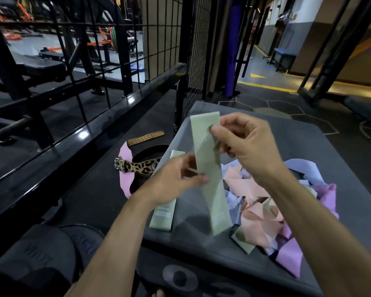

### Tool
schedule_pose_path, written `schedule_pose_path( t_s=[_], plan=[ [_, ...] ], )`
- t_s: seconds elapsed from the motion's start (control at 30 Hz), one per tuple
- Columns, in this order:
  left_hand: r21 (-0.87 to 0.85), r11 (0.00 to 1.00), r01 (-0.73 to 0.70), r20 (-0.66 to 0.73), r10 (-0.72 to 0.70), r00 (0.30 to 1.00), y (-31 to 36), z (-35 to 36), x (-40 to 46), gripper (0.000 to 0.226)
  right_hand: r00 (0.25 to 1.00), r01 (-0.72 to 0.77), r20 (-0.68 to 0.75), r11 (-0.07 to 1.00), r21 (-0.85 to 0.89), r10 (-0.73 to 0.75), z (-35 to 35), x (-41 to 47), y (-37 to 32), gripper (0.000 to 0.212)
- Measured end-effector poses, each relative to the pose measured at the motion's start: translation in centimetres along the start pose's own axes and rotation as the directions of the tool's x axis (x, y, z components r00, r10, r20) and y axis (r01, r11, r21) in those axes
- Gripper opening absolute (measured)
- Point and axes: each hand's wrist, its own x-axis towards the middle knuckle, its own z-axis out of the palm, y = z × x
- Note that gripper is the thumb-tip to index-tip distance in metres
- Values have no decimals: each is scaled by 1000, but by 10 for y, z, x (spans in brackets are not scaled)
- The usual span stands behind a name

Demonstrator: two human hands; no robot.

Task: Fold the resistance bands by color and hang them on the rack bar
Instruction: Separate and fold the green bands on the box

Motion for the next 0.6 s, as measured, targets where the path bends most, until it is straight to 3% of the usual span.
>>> schedule_pose_path(
  t_s=[0.13, 0.3, 0.43, 0.6],
  plan=[
    [150, 968, 200, 148, -222, 964, -14, 3, -1, 23, 993, -7, -119, 999, 37, 12, -3, 8, -5, 3],
    [190, 923, 336, 47, -350, 936, -19, -5, -5, 4, 973, -50, -222, 995, 87, 69, -3, 21, 4, 5],
    [176, 882, 437, -49, -436, 899, -25, -16, -9, 30, 952, -127, -270, 987, 94, 148, -1, 41, 22, 4],
    [161, 808, 566, 12, -575, 818, -30, -23, -9, 24, 930, -254, -246, 962, 99, 271, 11, 70, 64, 11]
  ],
)
